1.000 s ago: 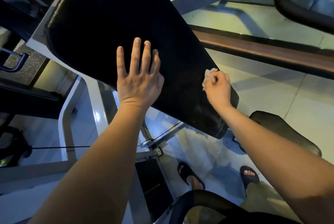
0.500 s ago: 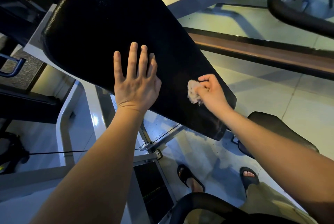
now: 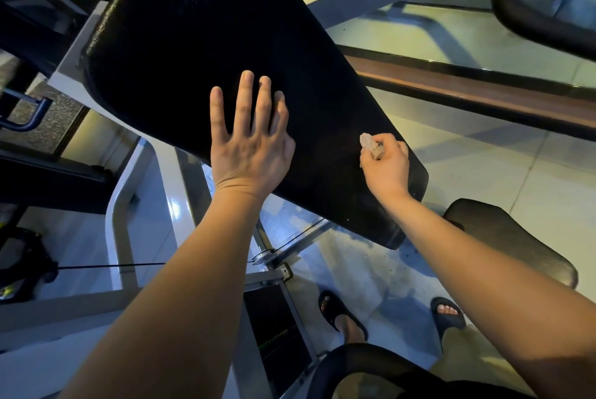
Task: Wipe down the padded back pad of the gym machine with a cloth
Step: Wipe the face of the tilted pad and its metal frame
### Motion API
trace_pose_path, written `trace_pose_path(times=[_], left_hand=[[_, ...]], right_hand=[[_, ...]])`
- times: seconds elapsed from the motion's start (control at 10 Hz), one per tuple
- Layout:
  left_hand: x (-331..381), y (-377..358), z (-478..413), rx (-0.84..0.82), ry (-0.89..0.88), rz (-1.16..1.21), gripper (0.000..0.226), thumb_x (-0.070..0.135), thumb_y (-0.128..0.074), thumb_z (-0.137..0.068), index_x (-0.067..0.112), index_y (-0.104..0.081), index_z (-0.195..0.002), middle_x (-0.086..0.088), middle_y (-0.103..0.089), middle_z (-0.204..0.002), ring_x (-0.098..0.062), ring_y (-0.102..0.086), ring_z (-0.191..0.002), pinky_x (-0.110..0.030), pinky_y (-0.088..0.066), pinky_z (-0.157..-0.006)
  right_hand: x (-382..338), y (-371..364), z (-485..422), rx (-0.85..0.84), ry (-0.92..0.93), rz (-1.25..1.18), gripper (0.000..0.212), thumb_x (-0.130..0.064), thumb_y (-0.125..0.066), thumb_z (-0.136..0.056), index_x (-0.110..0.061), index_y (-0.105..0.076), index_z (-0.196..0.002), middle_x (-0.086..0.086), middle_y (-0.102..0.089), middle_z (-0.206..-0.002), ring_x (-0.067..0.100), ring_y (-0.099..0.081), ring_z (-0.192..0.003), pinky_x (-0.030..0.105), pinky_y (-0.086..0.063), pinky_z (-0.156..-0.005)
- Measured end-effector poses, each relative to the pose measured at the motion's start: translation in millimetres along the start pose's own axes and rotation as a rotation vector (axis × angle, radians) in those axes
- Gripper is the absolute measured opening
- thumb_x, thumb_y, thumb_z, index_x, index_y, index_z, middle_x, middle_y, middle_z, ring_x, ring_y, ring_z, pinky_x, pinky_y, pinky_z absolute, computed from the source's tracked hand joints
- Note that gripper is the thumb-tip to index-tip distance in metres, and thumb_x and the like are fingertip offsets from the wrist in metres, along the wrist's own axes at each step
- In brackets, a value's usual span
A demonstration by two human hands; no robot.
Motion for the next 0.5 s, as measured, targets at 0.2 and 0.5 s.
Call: trace_pose_path(times=[0.2, 0.5], left_hand=[[0.1, 0.6, 0.1, -0.002, -0.006, -0.006, 0.049, 0.034, -0.029, -0.102, 0.014, -0.047, -0.143, -0.010, -0.039, -0.157, -0.034, -0.024, -0.151, -0.060, -0.010, -0.121], [1.1, 0.5, -0.1, -0.007, -0.008, 0.007, 0.049, 0.034, -0.030, -0.102, 0.015, -0.047, -0.143, -0.010, -0.038, -0.158, -0.034, -0.022, -0.151, -0.061, -0.008, -0.121]], right_hand=[[-38.8, 35.4, -52.7, 0.214, 0.090, -0.051, 0.018, -0.016, -0.059, -0.098, -0.016, -0.068, -0.114, 0.003, -0.058, -0.110, 0.019, -0.057, -0.097, 0.029, -0.047, -0.093], [-18.6, -37.1, 109.2, -0.258, 0.437, 0.033, 0.015, 0.006, -0.067, -0.086, -0.005, -0.070, -0.095, -0.008, -0.047, -0.097, 0.000, -0.051, -0.082, 0.015, -0.043, -0.077]])
Point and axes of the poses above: each hand's wrist, its own z-axis away from the middle knuckle, its own y-axis out of the back of the hand, x = y × z, the point moved 9 cm from there along -z, towards the middle knuckle
